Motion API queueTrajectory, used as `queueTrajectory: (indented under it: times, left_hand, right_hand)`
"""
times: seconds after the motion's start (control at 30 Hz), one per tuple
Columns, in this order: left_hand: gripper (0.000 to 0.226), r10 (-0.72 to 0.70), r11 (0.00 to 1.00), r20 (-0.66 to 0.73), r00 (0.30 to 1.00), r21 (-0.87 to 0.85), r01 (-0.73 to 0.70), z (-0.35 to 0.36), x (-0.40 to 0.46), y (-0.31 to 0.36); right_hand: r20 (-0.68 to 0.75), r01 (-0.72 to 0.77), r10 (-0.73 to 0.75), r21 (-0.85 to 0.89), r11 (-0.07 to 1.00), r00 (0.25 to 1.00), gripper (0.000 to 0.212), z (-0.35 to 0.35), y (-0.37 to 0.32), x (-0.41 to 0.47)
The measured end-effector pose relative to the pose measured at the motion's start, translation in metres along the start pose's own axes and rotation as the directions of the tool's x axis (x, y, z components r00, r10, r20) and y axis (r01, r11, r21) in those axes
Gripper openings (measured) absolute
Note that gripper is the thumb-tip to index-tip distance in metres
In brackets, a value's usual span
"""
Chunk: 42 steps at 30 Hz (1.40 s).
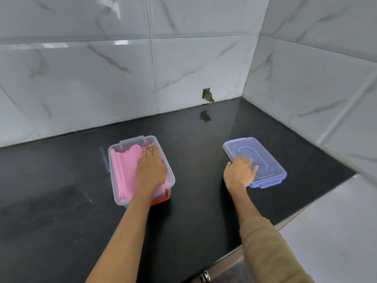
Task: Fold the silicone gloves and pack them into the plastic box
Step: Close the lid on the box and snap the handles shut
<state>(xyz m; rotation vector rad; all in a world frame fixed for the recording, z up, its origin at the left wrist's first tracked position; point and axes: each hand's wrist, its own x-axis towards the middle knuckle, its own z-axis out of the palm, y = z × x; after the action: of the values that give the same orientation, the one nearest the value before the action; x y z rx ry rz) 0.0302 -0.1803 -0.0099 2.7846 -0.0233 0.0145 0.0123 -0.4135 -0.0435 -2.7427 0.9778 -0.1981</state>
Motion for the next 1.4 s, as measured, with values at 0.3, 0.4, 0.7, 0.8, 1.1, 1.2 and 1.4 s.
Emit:
queueTrajectory:
  times: [0.3,0.4,0.7,0.8,1.1,1.2,1.4]
  left_hand:
    - [0.053,0.055,0.977,-0.082,0.995,-0.203,-0.071,-0.025,-0.015,-0.012]
    - [0.042,-0.007,0.920,-0.174,0.985,-0.387,-0.061,-0.040,-0.025,-0.021]
    - [0.023,-0.441,0.753,-0.375,0.815,-0.649,0.109,-0.076,-0.042,-0.052]
    - [0.013,-0.506,0.601,-0.138,0.851,-0.764,0.234,-0.071,-0.046,-0.069]
    - [0.019,-0.502,0.186,0.322,0.802,-0.866,0.464,-0.070,-0.035,-0.083]
    - [0.013,-0.419,0.106,0.443,0.792,-0.843,0.527,-0.077,-0.041,-0.091]
    - [0.026,-0.239,-0.029,0.486,0.841,-0.869,0.494,-0.096,-0.055,-0.114]
  right_hand:
    - [-0.028,0.199,-0.199,0.269,0.942,0.980,0.019,-0.007,-0.089,-0.042]
    - [-0.071,0.262,-0.261,0.490,0.832,0.963,0.039,-0.030,-0.119,-0.058]
    - [-0.094,0.533,-0.592,0.563,0.632,0.800,0.025,-0.063,-0.186,-0.147]
    - [-0.089,0.584,-0.642,0.523,0.621,0.762,0.022,-0.055,-0.193,-0.162]
    - [-0.062,0.576,-0.670,0.573,0.583,0.740,0.018,-0.047,-0.199,-0.170]
    - [-0.055,0.562,-0.678,0.611,0.557,0.733,0.017,-0.046,-0.197,-0.170]
    - [0.003,0.581,-0.717,0.584,0.567,0.697,0.022,-0.038,-0.195,-0.175]
